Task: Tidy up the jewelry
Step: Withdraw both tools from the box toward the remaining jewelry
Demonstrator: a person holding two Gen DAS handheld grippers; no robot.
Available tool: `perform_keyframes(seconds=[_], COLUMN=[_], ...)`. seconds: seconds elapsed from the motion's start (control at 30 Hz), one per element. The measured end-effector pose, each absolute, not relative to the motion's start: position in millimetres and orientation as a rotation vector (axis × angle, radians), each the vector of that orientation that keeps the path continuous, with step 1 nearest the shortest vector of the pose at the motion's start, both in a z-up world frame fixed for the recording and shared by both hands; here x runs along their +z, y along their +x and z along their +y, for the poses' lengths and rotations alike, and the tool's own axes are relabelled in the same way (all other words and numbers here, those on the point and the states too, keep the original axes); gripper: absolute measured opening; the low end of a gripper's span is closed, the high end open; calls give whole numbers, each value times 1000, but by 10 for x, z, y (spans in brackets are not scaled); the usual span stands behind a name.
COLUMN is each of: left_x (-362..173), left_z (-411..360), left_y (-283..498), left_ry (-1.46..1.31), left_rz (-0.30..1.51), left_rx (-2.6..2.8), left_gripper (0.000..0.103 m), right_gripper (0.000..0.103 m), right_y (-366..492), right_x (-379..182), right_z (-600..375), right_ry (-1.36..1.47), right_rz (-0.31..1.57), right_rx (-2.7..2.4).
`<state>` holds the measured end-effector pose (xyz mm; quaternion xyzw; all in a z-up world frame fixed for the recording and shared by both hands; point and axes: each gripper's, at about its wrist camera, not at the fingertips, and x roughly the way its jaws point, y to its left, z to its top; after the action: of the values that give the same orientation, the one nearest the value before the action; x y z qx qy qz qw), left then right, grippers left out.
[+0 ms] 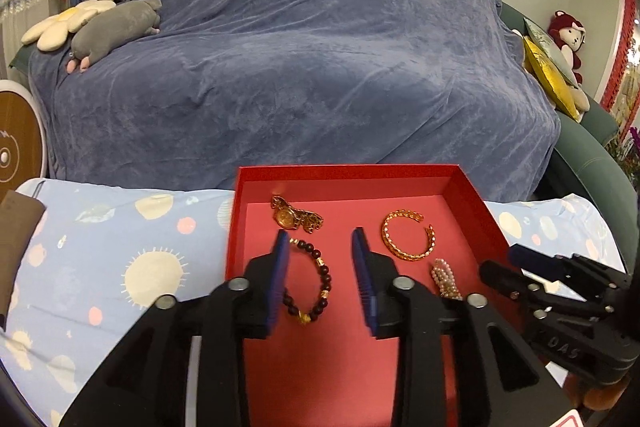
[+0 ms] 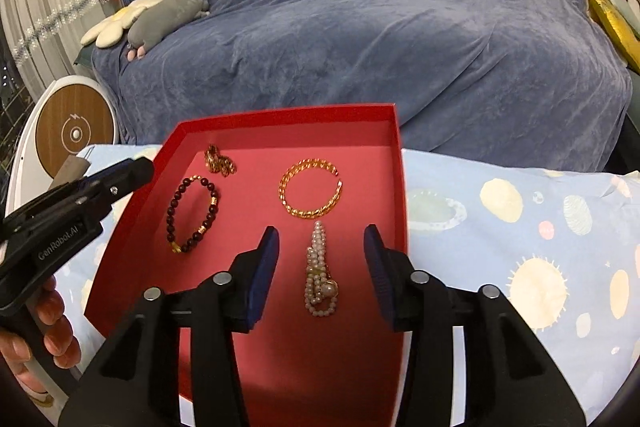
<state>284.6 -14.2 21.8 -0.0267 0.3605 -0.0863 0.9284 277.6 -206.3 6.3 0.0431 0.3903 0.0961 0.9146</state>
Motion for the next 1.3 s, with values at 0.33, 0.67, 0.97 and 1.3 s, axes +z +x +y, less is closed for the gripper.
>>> perform_keyframes(seconds=[0.33, 0.67, 0.97, 1.3], left_x=[563, 397, -52, -344], left_z=[200, 362, 363, 194], left_y=[2085, 1201, 834, 859], left_ry=[-63, -46, -42, 15], left_rz=[713, 767, 869, 918], left_rx=[-126, -101, -100, -150], left_gripper=[58, 66, 66, 66], right_gripper=[50, 50, 50, 50], right_y=[1881, 893, 692, 755], right_x=[430, 292, -76, -273], right_z=[-2443, -2403, -2223, -2059], right_ry=[175, 172, 142, 105], right_rz=[793, 807, 889, 934], right_rx=[236, 249, 267, 287])
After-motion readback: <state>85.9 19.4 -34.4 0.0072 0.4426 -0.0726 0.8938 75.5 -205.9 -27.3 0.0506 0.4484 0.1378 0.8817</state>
